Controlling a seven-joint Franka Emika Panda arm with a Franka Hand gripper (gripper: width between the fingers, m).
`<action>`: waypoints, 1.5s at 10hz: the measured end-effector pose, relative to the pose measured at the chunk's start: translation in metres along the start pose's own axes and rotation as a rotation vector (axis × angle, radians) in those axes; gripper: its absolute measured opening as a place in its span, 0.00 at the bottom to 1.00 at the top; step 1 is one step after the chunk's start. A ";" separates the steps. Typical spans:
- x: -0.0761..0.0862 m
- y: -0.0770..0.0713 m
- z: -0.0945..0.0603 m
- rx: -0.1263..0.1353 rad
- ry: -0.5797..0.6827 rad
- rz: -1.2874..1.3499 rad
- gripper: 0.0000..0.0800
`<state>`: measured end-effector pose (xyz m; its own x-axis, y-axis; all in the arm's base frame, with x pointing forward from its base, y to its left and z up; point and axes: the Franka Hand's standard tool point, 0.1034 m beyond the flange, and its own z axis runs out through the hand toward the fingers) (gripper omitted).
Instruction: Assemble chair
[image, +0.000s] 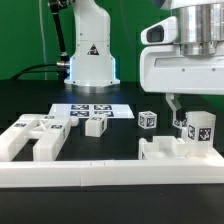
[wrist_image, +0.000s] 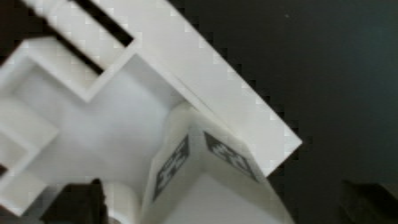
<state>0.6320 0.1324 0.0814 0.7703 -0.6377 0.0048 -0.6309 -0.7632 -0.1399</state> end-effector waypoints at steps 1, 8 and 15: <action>0.001 0.000 0.000 0.000 0.001 -0.095 0.81; 0.006 0.003 -0.001 -0.019 0.012 -0.693 0.81; 0.006 0.003 -0.001 -0.020 0.014 -0.691 0.36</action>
Offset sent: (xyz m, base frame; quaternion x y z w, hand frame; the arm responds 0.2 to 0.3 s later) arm 0.0053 -0.0001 0.0039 -0.0340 0.0146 -0.2365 0.9709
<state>0.6345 0.1258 0.0818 0.9950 -0.0051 0.0995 0.0031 -0.9966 -0.0821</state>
